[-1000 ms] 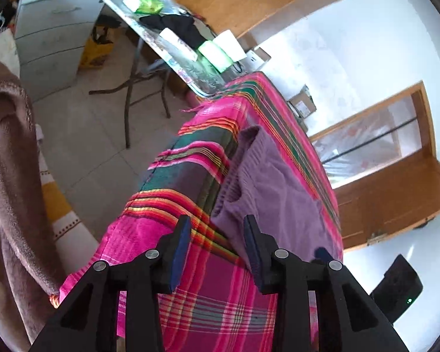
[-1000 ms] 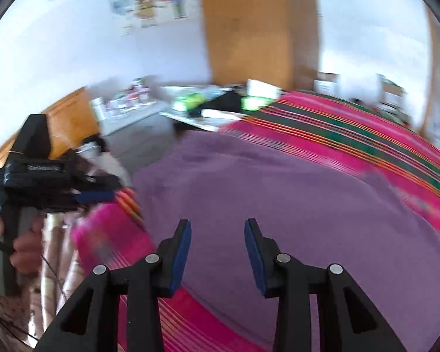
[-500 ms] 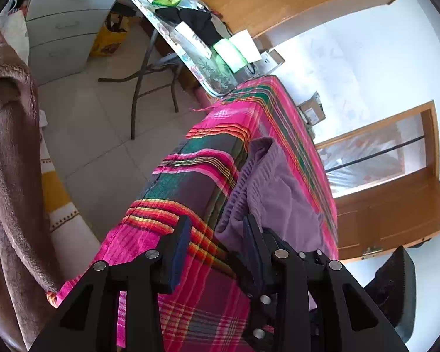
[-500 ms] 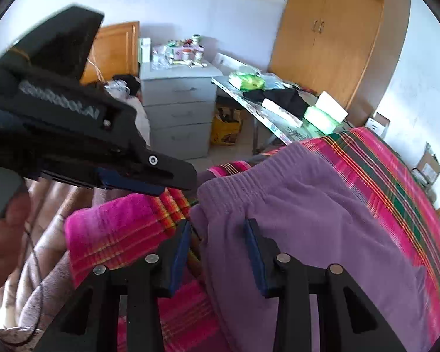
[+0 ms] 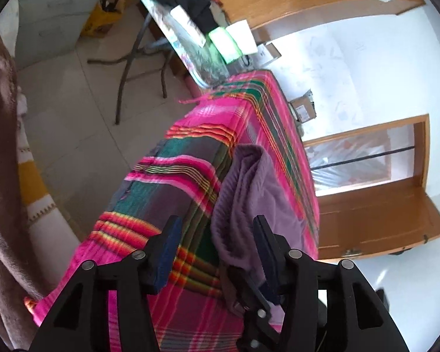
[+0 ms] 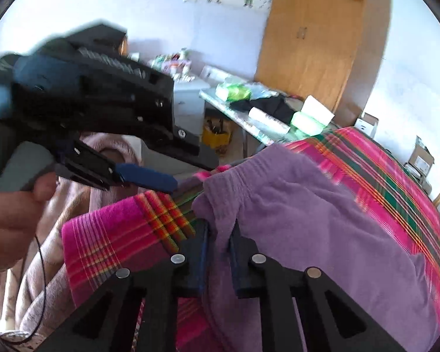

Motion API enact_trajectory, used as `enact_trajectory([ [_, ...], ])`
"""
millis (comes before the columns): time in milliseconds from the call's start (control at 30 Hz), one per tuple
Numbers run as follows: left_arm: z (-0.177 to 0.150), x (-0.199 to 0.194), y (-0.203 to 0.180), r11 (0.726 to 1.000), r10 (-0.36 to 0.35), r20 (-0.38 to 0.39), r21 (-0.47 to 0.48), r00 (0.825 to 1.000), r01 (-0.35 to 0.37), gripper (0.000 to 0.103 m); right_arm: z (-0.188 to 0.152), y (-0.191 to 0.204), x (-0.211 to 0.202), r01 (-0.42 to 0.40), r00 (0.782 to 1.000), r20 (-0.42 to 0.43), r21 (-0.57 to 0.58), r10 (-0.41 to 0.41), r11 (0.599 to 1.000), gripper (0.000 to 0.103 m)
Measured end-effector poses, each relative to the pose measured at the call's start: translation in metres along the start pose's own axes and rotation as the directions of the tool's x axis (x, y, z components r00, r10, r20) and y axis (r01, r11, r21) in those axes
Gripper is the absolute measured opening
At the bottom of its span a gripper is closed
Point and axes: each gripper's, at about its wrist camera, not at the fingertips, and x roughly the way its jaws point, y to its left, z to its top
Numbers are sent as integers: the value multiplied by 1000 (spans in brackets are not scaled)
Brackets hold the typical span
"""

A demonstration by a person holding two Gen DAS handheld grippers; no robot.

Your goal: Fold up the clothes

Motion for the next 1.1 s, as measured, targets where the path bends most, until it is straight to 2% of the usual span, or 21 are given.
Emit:
enact_trajectory([
  [100,7,10,-4,1000,-10,-20,-11,1000,10,53,-3,-8,-11,3,999,45,37,-4,999,13],
  [200,14,22,-6,993,-107,-80,-55,991,103,53,-4,-14,-14,-16,998,55,59,13,998,13],
  [300,18,32,-14,989,-143,-92,-47,985,139,58,-4,-20,-15,-35,997,69,88,29,995,13],
  [467,23,49,-12,978,-180,-138,-128,974,163,59,-7,-24,-19,-62,995,79,113,54,992,13],
  [667,32,68,-24,990,-123,-188,-85,974,109,59,-8,-26,-22,-81,993,95,130,69,988,13],
  [800,42,79,-31,990,-122,-197,-94,973,105,57,-9,-26,-24,-92,992,104,140,78,986,13],
  [900,46,88,-37,991,-125,-237,-86,963,107,57,-9,-27,-24,-99,991,108,146,84,984,13],
  [1067,56,99,-37,987,-146,-264,-102,953,123,43,-8,-28,-22,-99,991,101,152,84,983,13],
  [1100,58,100,-37,987,-151,-268,-100,951,128,33,-8,-28,-20,-96,992,97,152,82,984,13],
])
